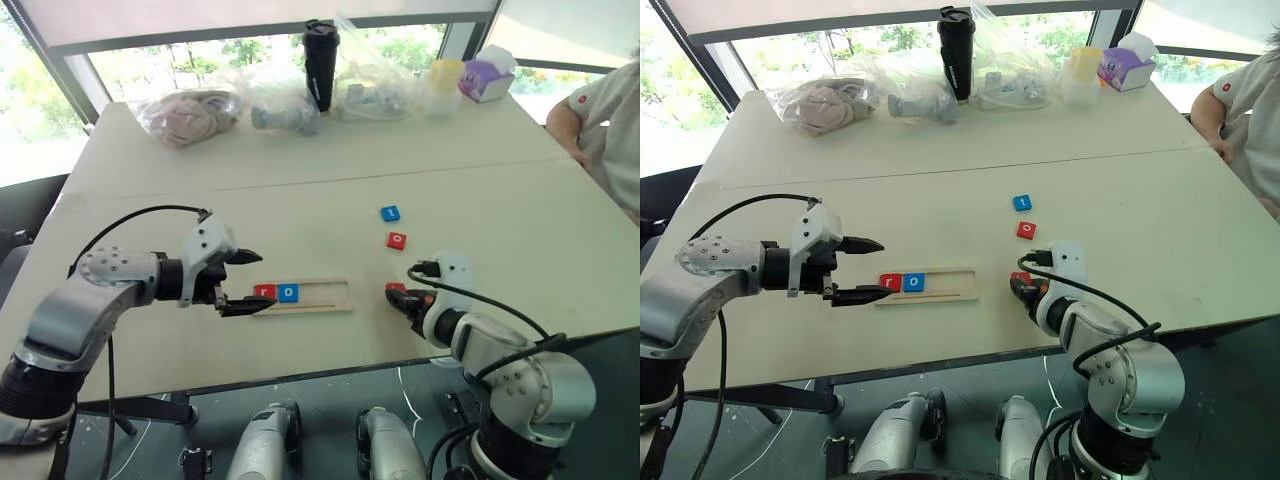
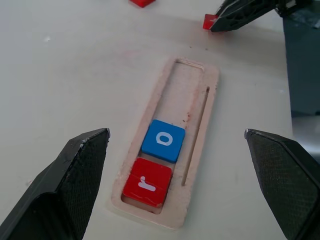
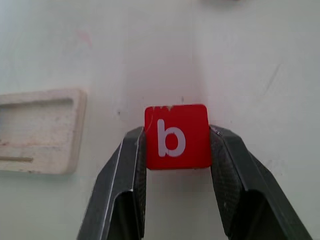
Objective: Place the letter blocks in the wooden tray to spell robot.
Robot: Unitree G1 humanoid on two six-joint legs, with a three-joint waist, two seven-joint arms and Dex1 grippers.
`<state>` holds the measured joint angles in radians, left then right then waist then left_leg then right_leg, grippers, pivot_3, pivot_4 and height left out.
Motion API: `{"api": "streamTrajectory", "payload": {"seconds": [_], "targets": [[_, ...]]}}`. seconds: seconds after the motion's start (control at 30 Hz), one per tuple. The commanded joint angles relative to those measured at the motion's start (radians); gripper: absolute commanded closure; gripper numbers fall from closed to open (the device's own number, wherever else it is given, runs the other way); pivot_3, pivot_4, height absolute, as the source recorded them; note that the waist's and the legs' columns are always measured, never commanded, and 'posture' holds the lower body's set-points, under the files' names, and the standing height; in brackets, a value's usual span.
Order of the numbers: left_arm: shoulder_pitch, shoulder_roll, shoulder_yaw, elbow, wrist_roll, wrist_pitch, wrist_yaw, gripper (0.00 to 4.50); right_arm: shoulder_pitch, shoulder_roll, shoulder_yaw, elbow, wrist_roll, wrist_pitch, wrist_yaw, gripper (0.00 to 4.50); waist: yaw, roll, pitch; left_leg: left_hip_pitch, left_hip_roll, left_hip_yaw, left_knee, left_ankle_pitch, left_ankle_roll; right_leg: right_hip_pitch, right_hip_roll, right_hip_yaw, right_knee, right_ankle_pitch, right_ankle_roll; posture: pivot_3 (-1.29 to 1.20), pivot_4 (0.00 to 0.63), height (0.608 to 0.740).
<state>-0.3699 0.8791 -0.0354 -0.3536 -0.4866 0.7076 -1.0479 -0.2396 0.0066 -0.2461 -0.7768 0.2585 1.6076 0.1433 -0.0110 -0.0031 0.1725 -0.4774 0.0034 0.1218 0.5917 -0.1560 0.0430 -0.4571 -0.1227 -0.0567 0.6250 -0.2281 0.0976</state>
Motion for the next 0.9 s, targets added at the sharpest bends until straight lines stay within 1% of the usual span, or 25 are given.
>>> {"api": "streamTrajectory", "payload": {"seconds": [0.03, 0.1, 0.13, 0.2, 0.23, 0.3, 0.37, 0.43, 0.47, 0.53, 0.57, 0.63, 0.7, 0.8, 0.9], "targets": [[-0.02, -0.003, -0.005, -0.005, 0.015, -0.019, 0.008, 0.0, -0.015, 0.03, 0.006, 0.002, -0.017, 0.007, -0.039, 1.39, -0.003, -0.001, 0.0, 0.0, 0.002, 0.0, 0.0, 0.0, 0.0, 0.0, 0.0, 0.0, 0.0, 0.0, -0.001, 0.0, 0.15, 0.74], [-0.012, -0.005, -0.004, -0.013, 0.013, -0.016, 0.013, 0.0, -0.022, 0.042, -0.007, 0.004, -0.015, 0.007, -0.041, 0.33, -0.005, -0.001, 0.0, 0.0, 0.005, 0.0, 0.001, 0.0, -0.001, 0.0, 0.002, 0.0, -0.001, 0.001, -0.003, 0.0, 0.15, 0.74], [-0.004, -0.002, 0.001, -0.02, 0.011, -0.012, 0.014, 0.0, -0.024, 0.019, -0.017, -0.007, 0.006, 0.007, -0.015, 0.01, -0.005, -0.001, 0.0, 0.0, 0.006, 0.0, 0.002, 0.0, -0.001, 0.0, 0.003, 0.0, -0.001, 0.001, -0.003, 0.0, 0.15, 0.74], [0.005, 0.004, 0.012, -0.028, 0.007, -0.007, 0.011, 0.0, -0.029, -0.065, -0.03, -0.034, 0.064, 0.007, 0.069, 0.01, 0.0, -0.001, 0.0, 0.0, 0.007, 0.0, 0.004, 0.0, 0.0, 0.001, 0.004, 0.0, -0.001, 0.001, -0.004, 0.0, 0.15, 0.74], [0.007, 0.008, 0.018, -0.028, 0.004, -0.007, 0.007, 0.0, -0.034, -0.126, -0.041, -0.042, 0.097, -0.006, 0.126, 0.01, 0.001, -0.001, 0.0, 0.0, 0.007, 0.001, 0.005, 0.0, 0.0, 0.002, 0.005, -0.001, -0.001, 0.001, -0.004, 0.0, 0.15, 0.74], [0.011, 0.024, 0.026, -0.028, 0.001, -0.01, -0.011, 0.0, -0.027, -0.315, -0.07, -0.019, 0.182, -0.099, 0.302, 0.01, 0.001, -0.001, 0.0, -0.001, 0.007, 0.001, 0.007, 0.0, 0.001, 0.004, 0.005, -0.001, -0.003, 0.002, -0.004, 0.0, 0.15, 0.74], [0.014, 0.045, 0.027, -0.03, -0.005, -0.017, -0.041, 0.0, -0.021, -0.451, -0.121, 0.038, 0.267, -0.179, 0.458, 0.01, 0.0, -0.001, 0.0, 0.0, 0.008, 0.002, 0.008, -0.001, 0.003, 0.007, 0.004, -0.002, -0.008, 0.002, -0.005, 0.0, 0.15, 0.74], [0.011, 0.068, 0.015, -0.028, -0.009, -0.024, -0.078, 0.0, 0.026, -0.596, -0.101, 0.129, 0.26, -0.383, 0.617, 0.01, 0.0, -0.001, 0.0, 0.002, 0.008, 0.003, 0.008, -0.002, 0.004, 0.011, 0.004, -0.003, -0.011, 0.003, -0.005, 0.0, 0.15, 0.74], [0.012, 0.078, 0.01, -0.03, -0.015, -0.027, -0.102, 0.0, 0.051, -0.664, -0.071, 0.197, 0.235, -0.496, 0.692, 0.01, 0.0, -0.002, 0.0, 0.003, 0.009, 0.003, 0.008, -0.003, 0.005, 0.013, 0.004, -0.004, -0.013, 0.003, -0.005, 0.0, 0.15, 0.74], [0.012, 0.089, 0.008, -0.021, -0.022, -0.035, -0.131, 0.0, 0.087, -0.763, 0.009, 0.334, 0.171, -0.713, 0.814, 0.01, 0.0, -0.002, 0.0, 0.004, 0.009, 0.003, 0.008, -0.004, 0.007, 0.014, 0.004, -0.005, -0.014, 0.002, -0.005, 0.0, 0.15, 0.74], [0.01, 0.093, 0.005, -0.013, -0.015, -0.044, -0.137, 0.0, 0.095, -0.794, 0.053, 0.399, 0.14, -0.811, 0.861, 0.01, -0.001, -0.002, 0.0, 0.004, 0.009, 0.003, 0.008, -0.004, 0.007, 0.015, 0.004, -0.005, -0.014, 0.002, -0.005, 0.0, 0.15, 0.74], [0.014, 0.096, 0.005, -0.023, -0.015, -0.043, -0.142, 0.0, 0.083, -0.82, 0.135, 0.538, 0.084, -0.99, 0.937, 0.01, -0.002, -0.002, 0.0, 0.004, 0.009, 0.004, 0.01, -0.004, 0.008, 0.015, 0.004, -0.005, -0.014, 0.003, -0.005, 0.0, 0.15, 0.74], [0.024, 0.1, 0.019, -0.051, -0.032, -0.026, -0.142, 0.0, 0.039, -0.81, 0.192, 0.663, 0.054, -1.114, 0.989, 0.01, -0.004, -0.002, 0.0, 0.003, 0.012, 0.003, 0.017, -0.006, 0.01, 0.016, 0.005, -0.005, -0.012, 0.003, -0.005, 0.0, 0.15, 0.74], [0.04, 0.11, 0.032, -0.077, -0.049, -0.003, -0.139, 0.0, -0.028, -0.785, 0.233, 0.79, 0.047, -1.198, 1.03, 0.01, -0.006, -0.002, 0.001, 0.002, 0.012, 0.004, 0.022, -0.007, 0.011, 0.016, 0.005, -0.005, -0.011, 0.005, -0.002, 0.0, 0.15, 0.74], [0.066, 0.122, 0.035, -0.091, -0.05, -0.002, -0.138, 0.0, -0.073, -0.772, 0.272, 0.878, 0.017, -1.286, 1.054, 0.01, 0.0, -0.002, 0.001, 0.002, 0.012, 0.004, 0.024, -0.007, 0.012, 0.016, 0.004, -0.005, -0.011, 0.006, -0.002, 0.0, 0.15, 0.74]]}}
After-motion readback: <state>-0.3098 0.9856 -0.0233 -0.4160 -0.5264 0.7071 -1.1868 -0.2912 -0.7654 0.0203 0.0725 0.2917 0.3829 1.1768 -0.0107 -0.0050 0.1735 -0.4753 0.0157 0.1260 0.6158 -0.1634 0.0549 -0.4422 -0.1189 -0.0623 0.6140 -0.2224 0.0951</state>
